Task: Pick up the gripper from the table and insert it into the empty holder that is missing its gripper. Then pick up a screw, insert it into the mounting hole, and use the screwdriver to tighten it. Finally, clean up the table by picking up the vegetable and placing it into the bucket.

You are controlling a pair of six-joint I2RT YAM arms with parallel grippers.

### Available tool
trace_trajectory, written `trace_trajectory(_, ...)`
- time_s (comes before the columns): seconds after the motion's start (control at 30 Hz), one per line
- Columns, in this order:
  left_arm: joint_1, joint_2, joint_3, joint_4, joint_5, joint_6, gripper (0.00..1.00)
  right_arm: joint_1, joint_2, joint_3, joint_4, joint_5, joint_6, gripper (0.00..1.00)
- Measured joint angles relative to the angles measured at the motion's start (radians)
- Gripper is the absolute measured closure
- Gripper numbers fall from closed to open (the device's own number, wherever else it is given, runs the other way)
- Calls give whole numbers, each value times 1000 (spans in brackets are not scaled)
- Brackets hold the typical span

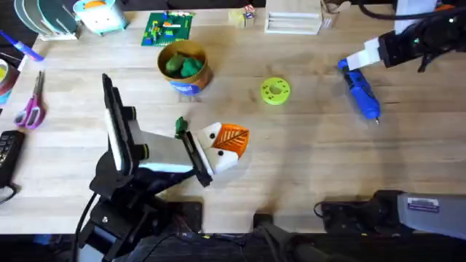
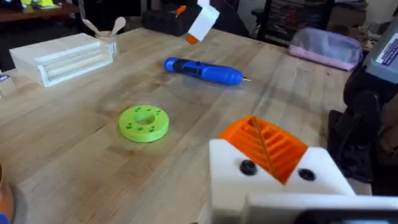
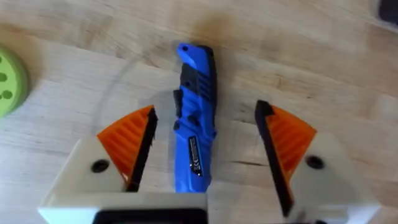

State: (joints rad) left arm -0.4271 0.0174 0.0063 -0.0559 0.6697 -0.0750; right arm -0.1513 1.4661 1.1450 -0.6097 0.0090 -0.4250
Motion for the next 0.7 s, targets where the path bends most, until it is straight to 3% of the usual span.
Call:
trace_trajectory(0.27, 0, 0, 0, 0, 0, 0, 992, -1, 157, 0, 27, -1, -54, 13)
trace_trajectory(0.7, 0, 0, 0, 0, 0, 0, 992, -71, 267, 0, 113, -68, -13, 11)
